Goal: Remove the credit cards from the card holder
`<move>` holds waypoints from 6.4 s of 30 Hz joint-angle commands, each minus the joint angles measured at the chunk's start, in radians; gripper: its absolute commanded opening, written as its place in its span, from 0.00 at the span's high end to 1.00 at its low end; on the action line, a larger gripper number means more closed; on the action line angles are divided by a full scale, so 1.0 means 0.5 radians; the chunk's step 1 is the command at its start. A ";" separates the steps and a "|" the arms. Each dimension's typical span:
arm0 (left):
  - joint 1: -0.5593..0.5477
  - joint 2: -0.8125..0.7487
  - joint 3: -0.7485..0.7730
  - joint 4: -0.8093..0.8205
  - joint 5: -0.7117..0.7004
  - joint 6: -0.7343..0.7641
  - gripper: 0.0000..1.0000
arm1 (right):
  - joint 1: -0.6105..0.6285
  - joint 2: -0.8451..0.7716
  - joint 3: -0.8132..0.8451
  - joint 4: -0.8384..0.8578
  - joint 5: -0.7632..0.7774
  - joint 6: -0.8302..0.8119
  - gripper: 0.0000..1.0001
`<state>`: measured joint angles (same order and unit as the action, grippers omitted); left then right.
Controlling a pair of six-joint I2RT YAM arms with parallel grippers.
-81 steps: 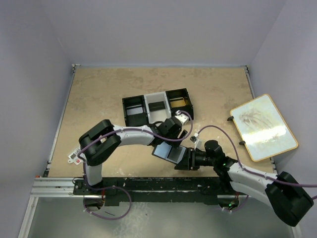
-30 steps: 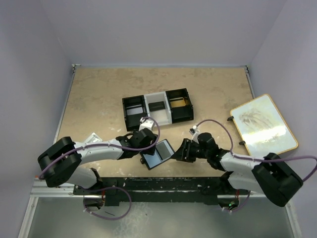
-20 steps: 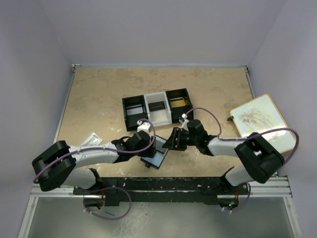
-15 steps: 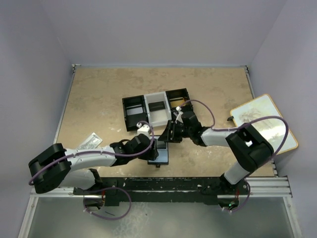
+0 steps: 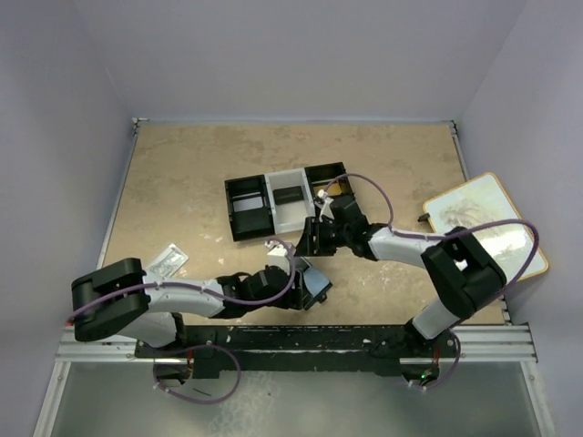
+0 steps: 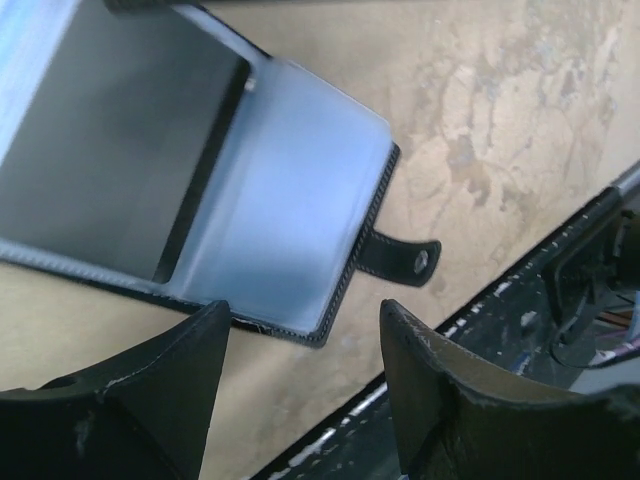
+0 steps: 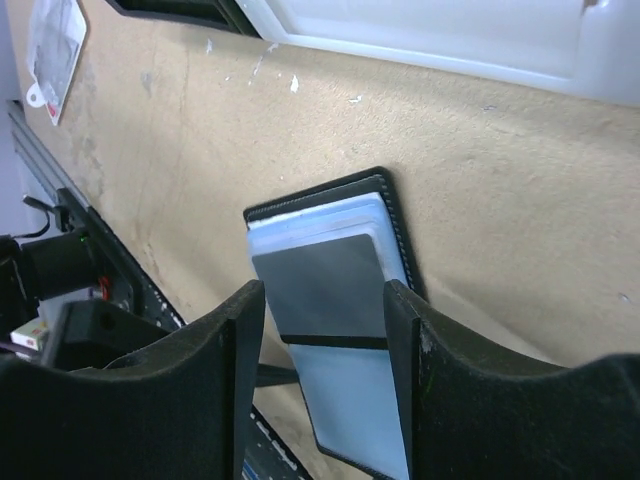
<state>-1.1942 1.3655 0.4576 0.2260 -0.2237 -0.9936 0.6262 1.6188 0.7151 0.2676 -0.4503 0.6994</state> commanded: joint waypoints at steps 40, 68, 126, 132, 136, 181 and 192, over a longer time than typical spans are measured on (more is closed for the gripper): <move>0.288 -0.035 0.478 -0.684 -0.407 0.474 0.62 | 0.312 -0.010 -1.010 1.426 0.631 1.260 0.66; 0.379 0.163 0.334 -0.625 -0.219 0.534 0.81 | 0.311 -0.034 -0.971 1.447 0.710 1.293 0.93; 0.379 -0.187 0.385 -0.563 -0.073 0.475 0.71 | 0.312 -0.206 -0.950 1.175 0.485 1.094 0.97; 0.375 0.083 0.408 -0.369 0.197 0.468 0.69 | 0.311 -0.156 -0.975 1.252 0.402 1.078 0.97; 0.359 0.171 0.418 -0.364 0.195 0.450 0.69 | 0.310 -0.138 -0.969 1.245 0.401 1.076 0.96; 0.357 0.105 0.309 -0.596 -0.066 0.345 0.82 | 0.337 -0.276 -1.018 1.186 0.655 1.163 0.84; 0.357 0.018 0.316 -0.627 -0.188 0.314 0.82 | 0.333 -0.775 -1.082 0.637 0.819 1.127 0.93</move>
<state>-1.0111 1.4002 0.6167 -0.0944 -0.2790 -0.8207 0.7918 1.3018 0.1951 0.6807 -0.0963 1.2747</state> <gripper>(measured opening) 0.179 0.075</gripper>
